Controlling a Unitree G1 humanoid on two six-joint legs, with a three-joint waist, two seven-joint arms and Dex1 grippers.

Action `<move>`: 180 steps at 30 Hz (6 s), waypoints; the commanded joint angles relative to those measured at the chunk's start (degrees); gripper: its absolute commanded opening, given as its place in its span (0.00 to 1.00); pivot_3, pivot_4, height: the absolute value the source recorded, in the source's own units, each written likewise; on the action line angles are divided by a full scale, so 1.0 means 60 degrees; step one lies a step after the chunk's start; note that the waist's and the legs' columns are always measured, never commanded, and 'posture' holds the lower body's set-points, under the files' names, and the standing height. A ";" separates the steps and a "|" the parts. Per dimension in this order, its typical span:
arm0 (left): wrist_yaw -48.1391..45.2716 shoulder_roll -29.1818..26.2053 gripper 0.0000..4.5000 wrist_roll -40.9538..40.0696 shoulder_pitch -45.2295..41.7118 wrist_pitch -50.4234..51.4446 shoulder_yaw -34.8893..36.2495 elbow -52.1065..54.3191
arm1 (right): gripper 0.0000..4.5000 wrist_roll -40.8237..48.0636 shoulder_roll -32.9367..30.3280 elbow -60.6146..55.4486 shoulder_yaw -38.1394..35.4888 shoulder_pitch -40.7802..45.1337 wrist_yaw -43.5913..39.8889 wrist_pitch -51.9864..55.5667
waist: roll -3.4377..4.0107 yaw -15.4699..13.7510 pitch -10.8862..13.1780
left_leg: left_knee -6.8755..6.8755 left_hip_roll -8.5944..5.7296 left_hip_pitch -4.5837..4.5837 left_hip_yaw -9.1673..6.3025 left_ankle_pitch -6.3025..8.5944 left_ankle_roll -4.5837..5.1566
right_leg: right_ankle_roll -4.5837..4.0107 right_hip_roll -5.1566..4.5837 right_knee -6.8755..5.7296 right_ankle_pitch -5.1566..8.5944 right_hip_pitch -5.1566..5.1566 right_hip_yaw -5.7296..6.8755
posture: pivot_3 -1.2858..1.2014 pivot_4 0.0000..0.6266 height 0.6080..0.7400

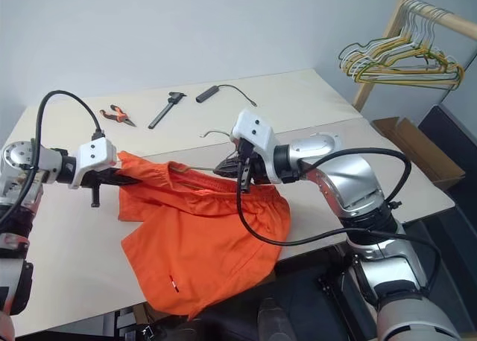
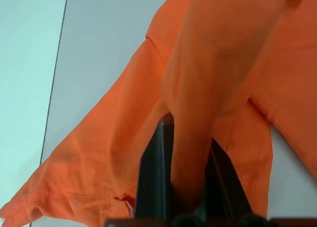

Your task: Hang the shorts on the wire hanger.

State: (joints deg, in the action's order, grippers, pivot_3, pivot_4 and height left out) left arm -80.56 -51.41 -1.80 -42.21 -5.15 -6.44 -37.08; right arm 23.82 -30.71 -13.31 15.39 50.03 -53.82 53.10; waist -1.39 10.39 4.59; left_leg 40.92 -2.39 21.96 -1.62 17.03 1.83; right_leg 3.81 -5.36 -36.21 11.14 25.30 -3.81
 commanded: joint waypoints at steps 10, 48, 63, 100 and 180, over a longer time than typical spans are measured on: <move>-0.0924 -0.0447 0.57 -0.1204 -0.0286 0.0149 0.0827 0.0882 | 0.00 -0.0073 -0.0467 0.0175 0.0108 0.0794 -0.0252 0.0325 | 0.0000 0.0027 0.0000 | -0.0001 0.0002 0.0008 0.0000 0.0000 0.0000 | 0.0000 0.0000 0.0000 0.0000 0.0009 0.0000 | 0.46 0.06 1.00; -0.0983 0.2863 0.01 0.0365 -0.3060 -0.2147 -0.0881 -0.2298 | 0.00 -0.0333 -0.1077 0.0734 0.0540 0.2175 -0.1267 0.0385 | 0.0011 0.0847 -0.0047 | 0.0012 -0.0020 0.0020 -0.0002 0.0000 0.0005 | 0.0021 -0.0033 -0.0003 -0.0013 0.0010 -0.0002 | 0.43 0.01 1.00; -0.1275 0.2354 0.00 -0.0373 -0.2244 -0.1073 -0.0302 -0.1360 | 0.33 -0.0382 -0.1139 0.0856 0.0425 0.1980 -0.1362 0.0035 | 0.0013 0.1011 -0.0051 | 0.0013 -0.0020 0.0018 -0.0004 0.0000 0.0005 | 0.0023 -0.0034 -0.0008 -0.0014 0.0010 -0.0005 | 0.43 0.02 1.00; -0.0964 0.1781 0.00 -0.0575 -0.1243 -0.0003 -0.0143 0.0249 | 0.07 -0.1941 -0.2148 0.2178 0.1187 0.1219 -0.2557 -0.1372 | 0.0021 0.0777 -0.0055 | 0.0011 -0.0020 0.0008 0.0013 0.0002 0.0009 | 0.0025 -0.0038 0.0007 -0.0014 0.0008 -0.0021 | 0.43 0.05 1.00; 0.7769 0.5299 0.99 -0.7316 -0.0546 0.7616 0.2008 0.9578 | 0.01 -0.1993 -0.3228 0.6753 -0.9201 0.2247 1.0935 0.4762 | 0.0140 0.1000 0.0037 | -0.0021 -0.0002 -0.0137 0.0083 0.0025 0.0057 | 0.0095 0.0017 0.0199 -0.0034 -0.0214 -0.0103 | 0.40 0.13 1.00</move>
State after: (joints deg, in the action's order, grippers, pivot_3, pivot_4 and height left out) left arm -34.35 -19.14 -44.95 -44.88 40.32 5.39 18.66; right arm 13.03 -48.41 27.48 -39.18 62.10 11.39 85.65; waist -0.55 16.39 4.82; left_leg 40.80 -2.42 21.14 -1.11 17.17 2.19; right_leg 4.39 -5.26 -35.01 10.93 24.01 -4.43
